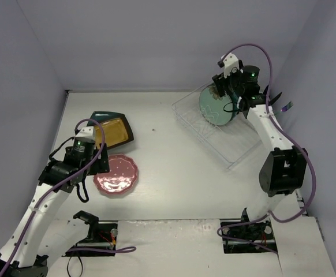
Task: Load the plates into the dish rack
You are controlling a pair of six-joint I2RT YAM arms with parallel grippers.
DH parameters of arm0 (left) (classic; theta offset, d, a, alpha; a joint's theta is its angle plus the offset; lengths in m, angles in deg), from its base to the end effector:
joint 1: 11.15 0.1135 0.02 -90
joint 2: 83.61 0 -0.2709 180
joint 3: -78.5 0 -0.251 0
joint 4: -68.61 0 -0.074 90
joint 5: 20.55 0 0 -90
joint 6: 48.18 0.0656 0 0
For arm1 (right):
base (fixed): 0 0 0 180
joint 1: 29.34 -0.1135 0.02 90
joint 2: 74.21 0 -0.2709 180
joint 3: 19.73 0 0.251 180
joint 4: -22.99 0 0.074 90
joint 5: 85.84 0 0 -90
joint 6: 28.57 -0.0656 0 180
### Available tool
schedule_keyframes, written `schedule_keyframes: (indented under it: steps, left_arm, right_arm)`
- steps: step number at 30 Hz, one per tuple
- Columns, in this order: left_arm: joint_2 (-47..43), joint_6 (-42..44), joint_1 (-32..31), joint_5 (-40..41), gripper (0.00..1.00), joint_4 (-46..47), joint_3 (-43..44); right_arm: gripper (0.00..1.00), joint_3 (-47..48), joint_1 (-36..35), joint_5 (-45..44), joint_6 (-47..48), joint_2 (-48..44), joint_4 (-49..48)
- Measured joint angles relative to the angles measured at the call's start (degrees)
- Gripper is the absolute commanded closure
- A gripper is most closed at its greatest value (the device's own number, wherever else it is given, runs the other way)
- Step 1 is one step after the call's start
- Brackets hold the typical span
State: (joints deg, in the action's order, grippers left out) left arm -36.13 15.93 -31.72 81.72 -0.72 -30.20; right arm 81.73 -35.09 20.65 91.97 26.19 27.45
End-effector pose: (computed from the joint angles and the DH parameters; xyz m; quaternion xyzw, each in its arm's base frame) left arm 0.1578 -0.0443 0.3160 -0.0831 0.9174 -0.0576 0.3849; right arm 0.4524 0.0643 0.3765 -0.3178 0.6538 -0.0438 0.6853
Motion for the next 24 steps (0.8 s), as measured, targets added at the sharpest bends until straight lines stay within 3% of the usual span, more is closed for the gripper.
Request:
schedule_keyframes:
  steps: [5,12,17,24]
  left_arm:
    - [-1.01,0.33,0.0,-0.02,0.24,-0.07,0.0]
    - [-1.79,0.42,0.0,-0.44,0.24,-1.29,0.0]
    - [-3.21,0.96,0.0,-0.5,0.24,-2.34,0.0]
    - [-5.09,1.01,0.0,-1.29,0.24,-4.22,0.04]
  right_arm:
    - [0.22,-2.49,-4.68,-3.1,-13.81,-9.42,0.98]
    - [0.17,-12.76,-25.24,-4.33,-38.99,-17.27,0.66]
    - [0.2,-21.66,-37.9,-6.29,-54.64,-12.17,-0.13]
    - [0.25,-21.05,-50.45,-12.85,-68.04,4.48,0.72]
